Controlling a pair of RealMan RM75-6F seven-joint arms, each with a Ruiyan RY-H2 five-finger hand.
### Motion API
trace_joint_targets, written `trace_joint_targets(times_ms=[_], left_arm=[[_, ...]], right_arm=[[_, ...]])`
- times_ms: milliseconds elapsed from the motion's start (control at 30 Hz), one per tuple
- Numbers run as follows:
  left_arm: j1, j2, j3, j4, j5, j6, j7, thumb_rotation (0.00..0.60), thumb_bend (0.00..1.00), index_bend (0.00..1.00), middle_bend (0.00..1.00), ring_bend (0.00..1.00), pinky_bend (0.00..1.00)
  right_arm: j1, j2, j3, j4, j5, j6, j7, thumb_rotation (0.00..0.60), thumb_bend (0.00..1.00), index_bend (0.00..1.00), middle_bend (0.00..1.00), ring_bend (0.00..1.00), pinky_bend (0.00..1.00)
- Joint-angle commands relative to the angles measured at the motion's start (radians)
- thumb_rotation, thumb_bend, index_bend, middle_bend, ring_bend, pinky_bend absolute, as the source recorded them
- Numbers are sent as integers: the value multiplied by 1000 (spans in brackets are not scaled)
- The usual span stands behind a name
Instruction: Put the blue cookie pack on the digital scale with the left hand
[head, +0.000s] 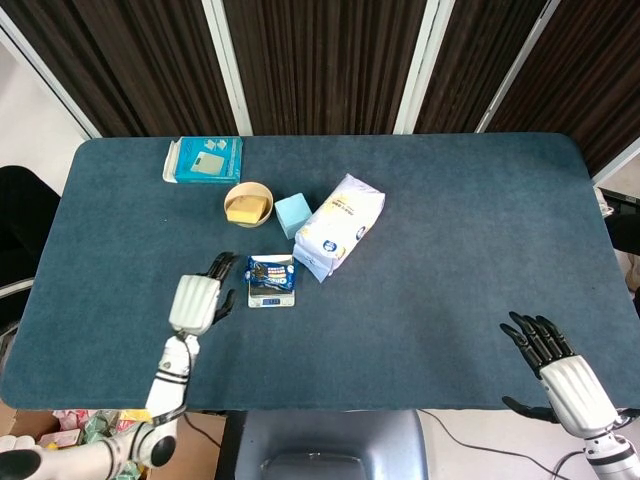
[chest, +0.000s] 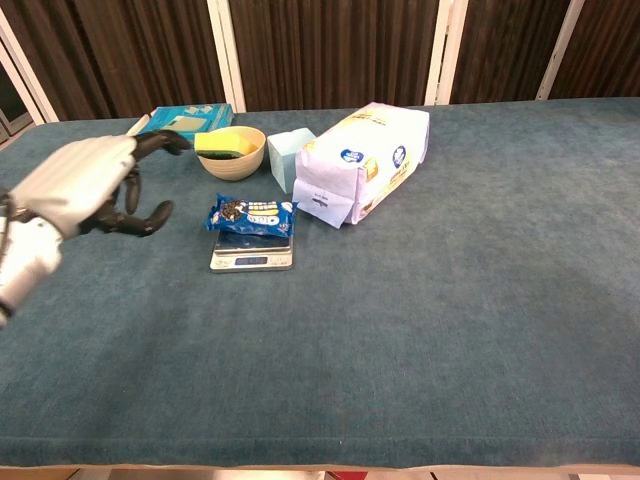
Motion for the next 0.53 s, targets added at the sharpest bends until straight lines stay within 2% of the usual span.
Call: trace_joint_targets(times_ms=[33, 133, 200, 300, 533], left_arm=[[200, 296, 239, -230, 118, 116, -65, 600, 433, 40, 3, 7, 83], [292, 355, 305, -177, 174, 216, -149, 600, 428, 0, 0, 0, 39], [320, 372, 319, -155, 169, 219, -158, 600, 418, 0, 0, 0, 25], [337, 390, 299, -170, 167, 234, -193, 600, 401, 0, 0, 0, 17], [354, 370, 271, -131, 208, 243, -161, 600, 397, 0, 0, 0, 17]], right_arm=[[0, -4, -3, -18, 13, -26, -37, 600, 174, 0, 0, 0, 0], [-2, -11, 0, -31, 23, -38, -74, 600, 174, 0, 0, 0, 0], [-3, -19, 5, -37, 27, -38, -93, 600, 174, 0, 0, 0, 0], [-1, -32, 8, -39, 31, -47, -111, 600, 174, 0, 0, 0, 0], [4, -42, 6, -39, 27, -62, -132, 600, 174, 0, 0, 0, 0]])
